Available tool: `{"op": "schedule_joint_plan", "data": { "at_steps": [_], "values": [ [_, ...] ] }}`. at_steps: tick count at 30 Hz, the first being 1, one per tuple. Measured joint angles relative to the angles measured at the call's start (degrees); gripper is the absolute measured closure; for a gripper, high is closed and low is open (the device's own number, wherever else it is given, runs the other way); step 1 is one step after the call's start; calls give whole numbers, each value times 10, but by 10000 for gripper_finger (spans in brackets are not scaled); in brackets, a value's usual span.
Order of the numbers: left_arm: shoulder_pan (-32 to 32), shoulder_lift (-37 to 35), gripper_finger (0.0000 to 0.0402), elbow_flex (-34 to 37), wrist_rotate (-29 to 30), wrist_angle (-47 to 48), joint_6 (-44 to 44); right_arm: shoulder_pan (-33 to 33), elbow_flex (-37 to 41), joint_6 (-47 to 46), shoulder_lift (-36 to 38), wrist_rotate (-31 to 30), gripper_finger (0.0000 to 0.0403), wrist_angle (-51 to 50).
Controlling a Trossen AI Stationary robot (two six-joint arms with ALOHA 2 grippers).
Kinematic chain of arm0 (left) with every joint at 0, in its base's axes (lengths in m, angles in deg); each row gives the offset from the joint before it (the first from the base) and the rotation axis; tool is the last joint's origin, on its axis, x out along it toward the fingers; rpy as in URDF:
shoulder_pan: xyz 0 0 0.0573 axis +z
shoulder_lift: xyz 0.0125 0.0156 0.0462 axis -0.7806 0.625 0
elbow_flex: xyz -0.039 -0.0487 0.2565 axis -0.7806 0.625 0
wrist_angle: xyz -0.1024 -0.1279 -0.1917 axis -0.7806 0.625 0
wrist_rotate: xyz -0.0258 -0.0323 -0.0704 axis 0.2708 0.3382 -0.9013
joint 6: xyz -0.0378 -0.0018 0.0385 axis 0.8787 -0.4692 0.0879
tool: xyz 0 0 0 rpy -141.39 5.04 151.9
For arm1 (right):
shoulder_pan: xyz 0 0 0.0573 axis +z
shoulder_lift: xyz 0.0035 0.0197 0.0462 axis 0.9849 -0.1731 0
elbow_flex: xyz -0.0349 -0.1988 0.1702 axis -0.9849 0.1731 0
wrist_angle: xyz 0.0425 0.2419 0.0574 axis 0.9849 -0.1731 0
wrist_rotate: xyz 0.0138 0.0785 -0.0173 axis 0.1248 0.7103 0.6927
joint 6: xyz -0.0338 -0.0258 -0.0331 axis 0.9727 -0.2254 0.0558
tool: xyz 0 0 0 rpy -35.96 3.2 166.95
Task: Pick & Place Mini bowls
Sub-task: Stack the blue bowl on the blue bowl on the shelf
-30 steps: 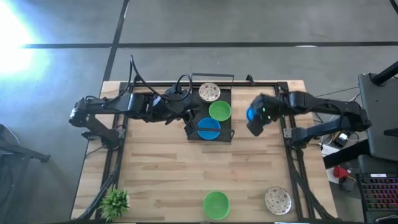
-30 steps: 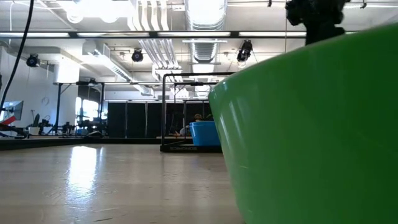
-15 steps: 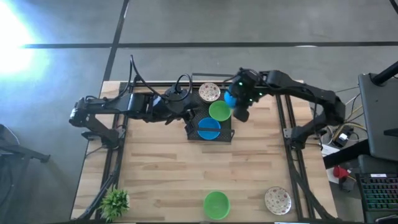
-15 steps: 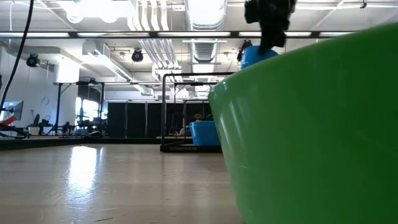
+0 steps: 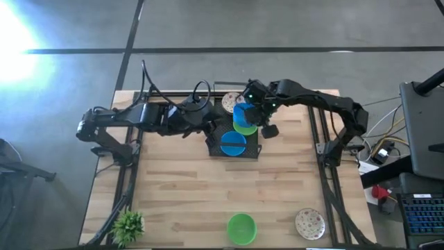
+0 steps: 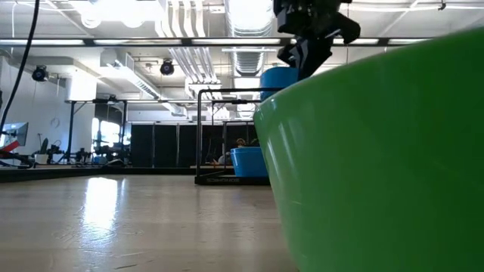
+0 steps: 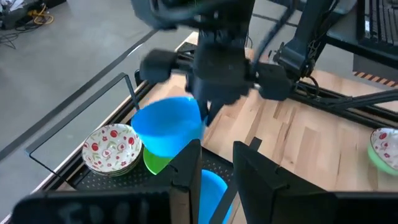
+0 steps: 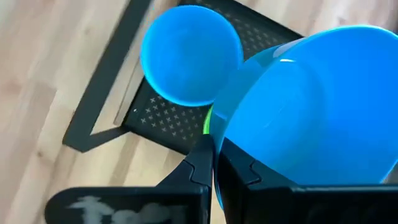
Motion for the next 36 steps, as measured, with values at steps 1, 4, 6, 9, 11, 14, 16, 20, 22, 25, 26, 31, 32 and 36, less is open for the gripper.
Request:
{"op": "schedule_joint_plan", "data": {
  "at_steps": [1, 4, 6, 9, 11, 14, 16, 20, 22, 25, 26, 31, 32, 36],
  "values": [
    [1, -2, 317, 0, 2, 0, 4, 0, 0, 25, -5, 6, 394, 0],
    [6, -8, 317, 0, 24, 0, 36, 1, 0, 87, -15, 19, 394, 1],
    [13, -15, 317, 0, 29, 0, 55, 3, 0, 120, -23, 19, 394, 2],
    [19, -25, 317, 0, 31, 0, 66, 7, 0, 174, -31, 20, 394, 2],
    [21, -30, 317, -1, 31, 0, 69, 9, 0, 220, -36, 20, 394, 1],
    [24, -37, 317, -3, 30, -4, 74, 16, 0, 291, -48, 18, 394, 2],
    [26, -44, 317, -4, 30, -5, 81, 20, 0, 336, -54, 18, 394, 2],
    [26, -56, 317, -5, 30, -5, 96, 23, 0, 381, -72, 18, 394, 8],
    [27, -61, 317, -5, 30, -4, 99, 23, 0, 383, -81, 18, 394, 18],
    [27, -69, 317, -5, 30, -4, 101, 23, 0, 392, -97, 17, 394, 17],
    [27, -70, 317, -5, 30, -6, 101, 23, 0, 400, -103, 17, 394, 15],
    [27, -74, 317, -5, 30, -6, 101, 24, 0, 400, -121, 17, 394, 16],
    [27, -74, 317, -5, 31, -6, 101, 25, 0, 400, -125, 17, 394, 16],
    [27, -74, 317, -5, 53, -6, 99, 32, 0, 399, -129, 19, 394, 16]
  ]
}}
